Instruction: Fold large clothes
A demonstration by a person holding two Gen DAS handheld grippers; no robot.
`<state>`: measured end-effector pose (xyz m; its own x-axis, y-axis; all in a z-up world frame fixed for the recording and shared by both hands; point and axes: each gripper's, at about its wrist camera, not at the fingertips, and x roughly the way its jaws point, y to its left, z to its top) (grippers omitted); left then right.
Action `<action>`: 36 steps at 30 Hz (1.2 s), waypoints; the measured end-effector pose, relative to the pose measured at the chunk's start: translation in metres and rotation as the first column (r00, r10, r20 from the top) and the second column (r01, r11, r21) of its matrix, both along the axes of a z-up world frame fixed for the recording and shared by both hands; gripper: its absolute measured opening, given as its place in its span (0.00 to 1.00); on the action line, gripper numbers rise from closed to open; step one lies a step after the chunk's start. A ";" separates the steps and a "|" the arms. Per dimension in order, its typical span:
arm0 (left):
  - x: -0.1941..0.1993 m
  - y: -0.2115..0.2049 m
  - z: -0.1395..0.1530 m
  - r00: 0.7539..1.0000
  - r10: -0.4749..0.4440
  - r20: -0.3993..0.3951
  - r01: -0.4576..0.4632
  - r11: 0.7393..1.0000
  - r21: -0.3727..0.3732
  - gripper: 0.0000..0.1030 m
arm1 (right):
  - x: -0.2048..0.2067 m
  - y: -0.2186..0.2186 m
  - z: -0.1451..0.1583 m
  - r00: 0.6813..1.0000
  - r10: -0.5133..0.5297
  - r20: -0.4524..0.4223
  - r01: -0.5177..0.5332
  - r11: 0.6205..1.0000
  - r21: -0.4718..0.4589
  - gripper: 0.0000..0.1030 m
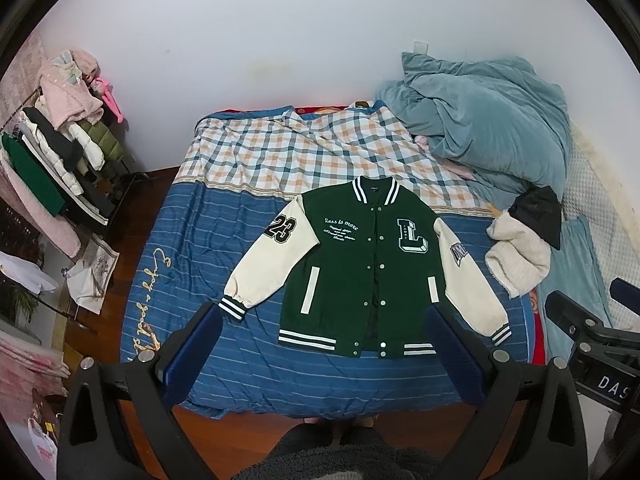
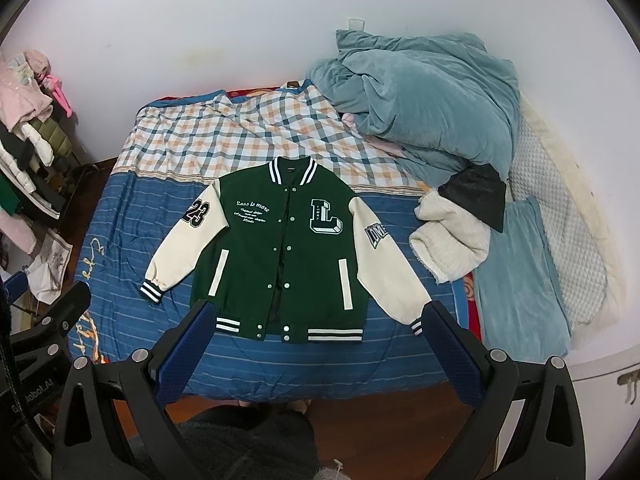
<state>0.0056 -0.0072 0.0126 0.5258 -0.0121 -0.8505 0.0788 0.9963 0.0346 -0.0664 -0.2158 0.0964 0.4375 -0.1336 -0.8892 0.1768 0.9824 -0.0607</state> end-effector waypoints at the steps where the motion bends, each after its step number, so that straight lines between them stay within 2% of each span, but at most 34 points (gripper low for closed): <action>1: 0.001 0.001 0.000 1.000 -0.001 0.001 0.001 1.000 -0.002 1.00 | 0.000 0.001 0.000 1.000 0.000 0.001 0.000 1.000 -0.001 1.00; 18: 0.001 0.007 -0.001 0.999 -0.024 0.024 0.024 1.000 -0.006 1.00 | 0.000 0.007 0.003 1.000 -0.008 0.016 0.009 1.000 -0.005 1.00; 24: 0.021 0.015 -0.013 0.991 -0.022 0.131 0.019 0.999 0.030 1.00 | 0.007 0.001 -0.012 0.998 -0.063 0.014 0.063 0.998 0.005 1.00; 27: 0.037 0.017 -0.033 0.983 -0.039 0.179 0.026 0.997 0.077 1.00 | 0.010 -0.012 -0.035 0.994 -0.102 0.043 0.099 0.993 0.064 1.00; 29: 0.048 0.017 -0.055 0.980 -0.066 0.189 0.047 0.993 0.104 1.00 | 0.015 -0.027 -0.060 0.985 -0.171 0.027 0.168 0.982 0.089 1.00; 31: 0.059 0.013 -0.078 0.981 -0.094 0.171 0.073 0.989 0.127 1.00 | 0.017 -0.046 -0.092 0.969 -0.245 0.019 0.241 0.964 0.112 1.00; 33: 0.076 0.003 -0.114 0.984 -0.127 0.123 0.109 0.984 0.143 1.00 | 0.016 -0.077 -0.135 0.936 -0.351 -0.012 0.349 0.926 0.145 0.99; 34: 0.082 0.000 -0.124 0.986 -0.131 0.105 0.115 0.983 0.144 1.00 | 0.012 -0.093 -0.157 0.916 -0.401 -0.022 0.399 0.900 0.178 0.90; 35: 0.092 -0.006 -0.146 0.990 -0.130 0.062 0.120 0.982 0.148 1.00 | 0.009 -0.108 -0.176 0.897 -0.441 -0.035 0.438 0.875 0.204 0.75; 36: 0.100 -0.011 -0.162 0.992 -0.124 0.028 0.119 0.983 0.143 1.00 | 0.005 -0.124 -0.199 0.874 -0.482 -0.059 0.483 0.847 0.222 0.70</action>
<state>0.1051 -0.0180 -0.1494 0.5589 0.0404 -0.8283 0.1950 0.9644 0.1785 -0.0612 -0.3398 -0.1025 0.3688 -0.1270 -0.9208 0.6321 0.7606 0.1483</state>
